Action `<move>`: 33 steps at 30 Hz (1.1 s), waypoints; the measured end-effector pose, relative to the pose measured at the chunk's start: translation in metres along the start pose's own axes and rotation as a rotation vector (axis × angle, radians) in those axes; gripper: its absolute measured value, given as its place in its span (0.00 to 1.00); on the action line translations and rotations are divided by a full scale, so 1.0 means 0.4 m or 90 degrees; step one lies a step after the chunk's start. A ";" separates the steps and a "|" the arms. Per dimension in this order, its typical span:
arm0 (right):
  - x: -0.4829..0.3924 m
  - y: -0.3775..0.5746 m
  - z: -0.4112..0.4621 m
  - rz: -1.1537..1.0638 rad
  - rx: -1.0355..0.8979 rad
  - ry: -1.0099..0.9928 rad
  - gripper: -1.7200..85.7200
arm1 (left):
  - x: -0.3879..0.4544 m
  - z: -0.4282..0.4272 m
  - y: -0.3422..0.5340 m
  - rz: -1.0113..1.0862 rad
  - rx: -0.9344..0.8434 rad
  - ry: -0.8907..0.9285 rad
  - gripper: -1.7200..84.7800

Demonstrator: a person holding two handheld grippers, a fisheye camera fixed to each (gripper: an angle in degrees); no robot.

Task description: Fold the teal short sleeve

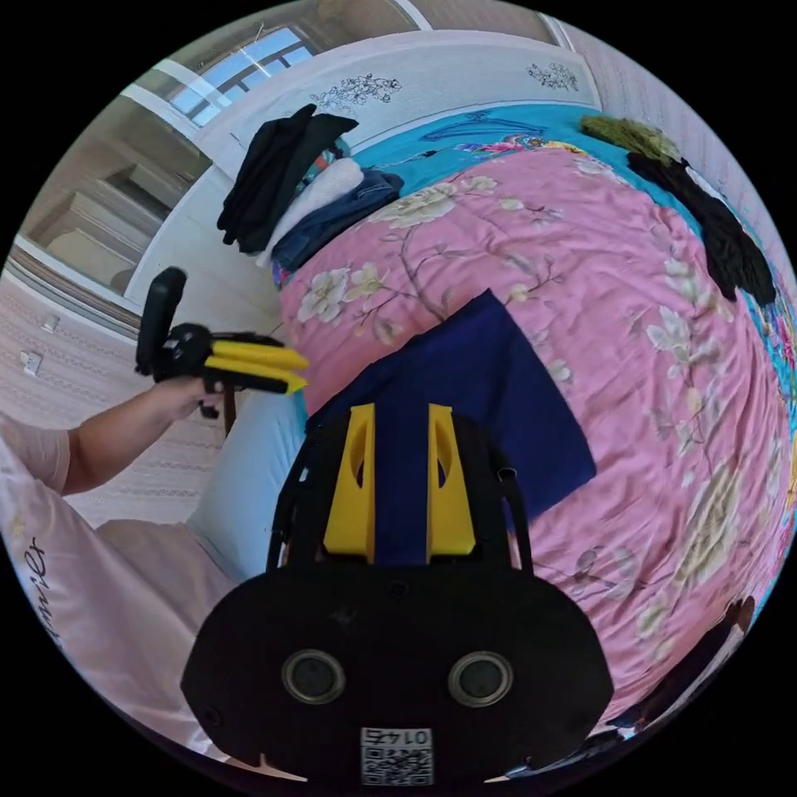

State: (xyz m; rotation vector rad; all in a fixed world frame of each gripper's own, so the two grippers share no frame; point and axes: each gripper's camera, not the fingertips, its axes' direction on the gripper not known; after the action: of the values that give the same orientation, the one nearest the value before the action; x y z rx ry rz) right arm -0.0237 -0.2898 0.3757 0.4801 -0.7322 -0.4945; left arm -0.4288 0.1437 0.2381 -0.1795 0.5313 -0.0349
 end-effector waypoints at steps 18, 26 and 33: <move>-0.072 -0.337 0.308 -0.041 -0.116 0.094 0.05 | -0.002 -0.102 0.103 -0.004 0.019 0.006 0.03; -0.156 -0.219 -0.031 -0.038 0.114 0.013 0.03 | 0.040 -0.373 0.239 0.042 0.145 0.058 0.02; -0.378 -0.252 -0.222 -0.136 0.250 -0.030 0.03 | 0.035 -0.625 0.369 0.007 0.233 -0.065 0.01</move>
State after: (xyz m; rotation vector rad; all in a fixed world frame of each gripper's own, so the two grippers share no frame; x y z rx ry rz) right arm -0.0819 -0.2603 0.1846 0.9224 -0.8320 -0.5649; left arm -0.5454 0.2475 -0.0071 0.1783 0.4164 -0.1116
